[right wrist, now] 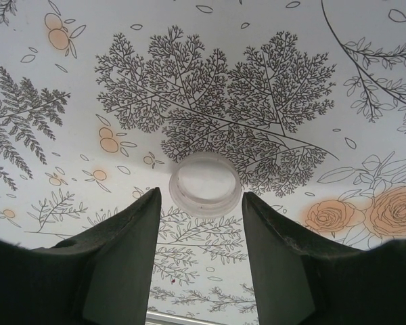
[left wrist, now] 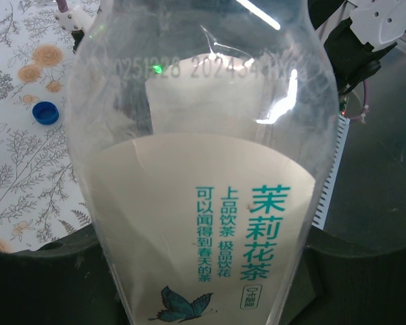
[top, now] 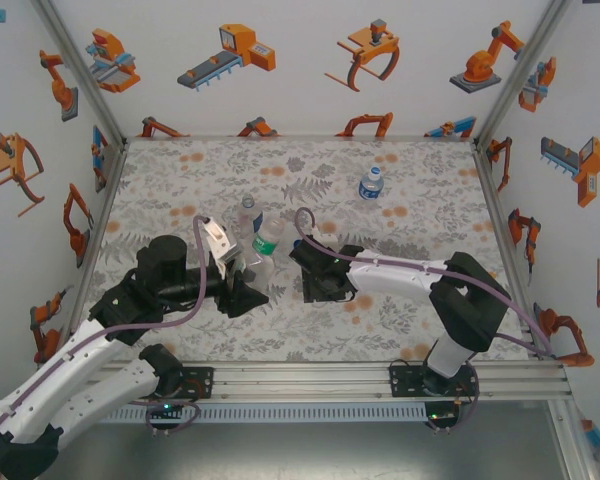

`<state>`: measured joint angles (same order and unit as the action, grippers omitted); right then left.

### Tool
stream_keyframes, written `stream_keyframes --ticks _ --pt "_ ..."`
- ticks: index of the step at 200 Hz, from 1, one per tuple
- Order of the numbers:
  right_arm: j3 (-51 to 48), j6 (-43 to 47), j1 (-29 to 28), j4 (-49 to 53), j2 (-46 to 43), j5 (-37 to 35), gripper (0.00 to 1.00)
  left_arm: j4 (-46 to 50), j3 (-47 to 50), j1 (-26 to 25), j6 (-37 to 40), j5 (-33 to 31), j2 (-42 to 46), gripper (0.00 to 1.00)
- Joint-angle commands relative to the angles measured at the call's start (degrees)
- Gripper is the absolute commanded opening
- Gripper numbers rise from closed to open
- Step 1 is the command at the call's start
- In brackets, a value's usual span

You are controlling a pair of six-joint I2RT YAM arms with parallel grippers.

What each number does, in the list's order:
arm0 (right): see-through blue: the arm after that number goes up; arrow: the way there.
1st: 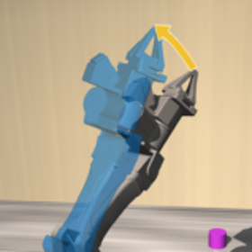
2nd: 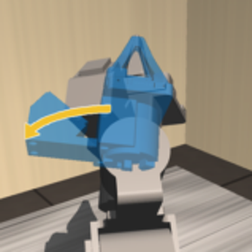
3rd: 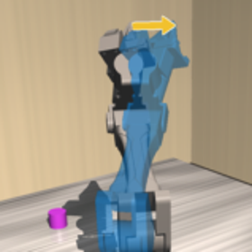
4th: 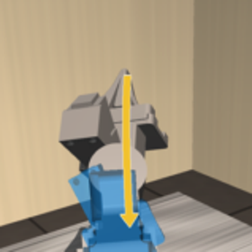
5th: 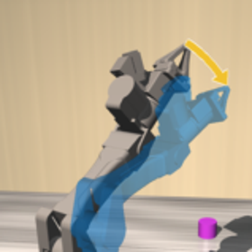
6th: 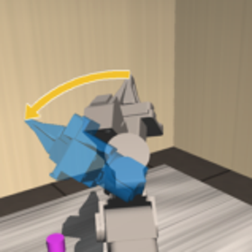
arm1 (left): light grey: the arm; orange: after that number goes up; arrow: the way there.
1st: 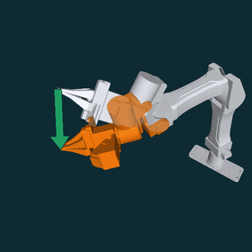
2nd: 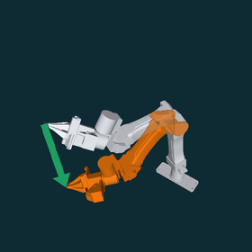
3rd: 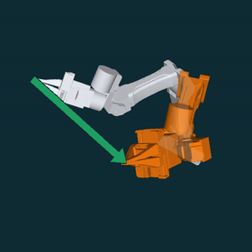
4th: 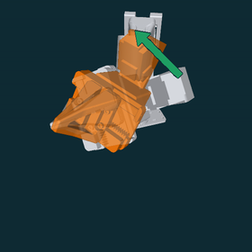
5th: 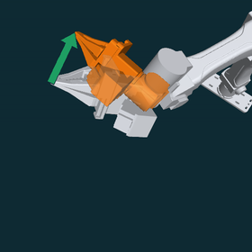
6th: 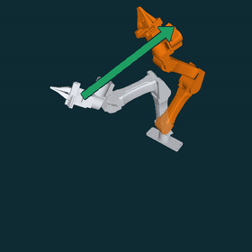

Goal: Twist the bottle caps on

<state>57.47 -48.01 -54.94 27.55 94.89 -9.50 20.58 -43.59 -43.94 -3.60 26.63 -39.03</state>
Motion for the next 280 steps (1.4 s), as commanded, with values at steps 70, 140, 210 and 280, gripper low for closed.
stream_keyframes --ticks 70,140,210,280 --pt "1.3 0.5 0.2 -0.6 -1.5 0.6 0.51 -1.4 0.0 0.0 -0.4 0.8 0.7 0.00" --pt "1.8 0.5 0.3 0.0 -2.4 0.1 0.50 -1.5 0.0 0.0 -0.5 0.9 0.5 0.00" --pt "1.5 0.4 0.2 -0.2 -0.2 1.1 0.52 -1.3 0.0 0.0 -0.5 0.7 0.7 0.00" --pt "1.2 0.3 0.2 -0.4 1.0 1.3 0.53 -1.5 0.0 0.0 -0.5 0.7 0.5 0.00"
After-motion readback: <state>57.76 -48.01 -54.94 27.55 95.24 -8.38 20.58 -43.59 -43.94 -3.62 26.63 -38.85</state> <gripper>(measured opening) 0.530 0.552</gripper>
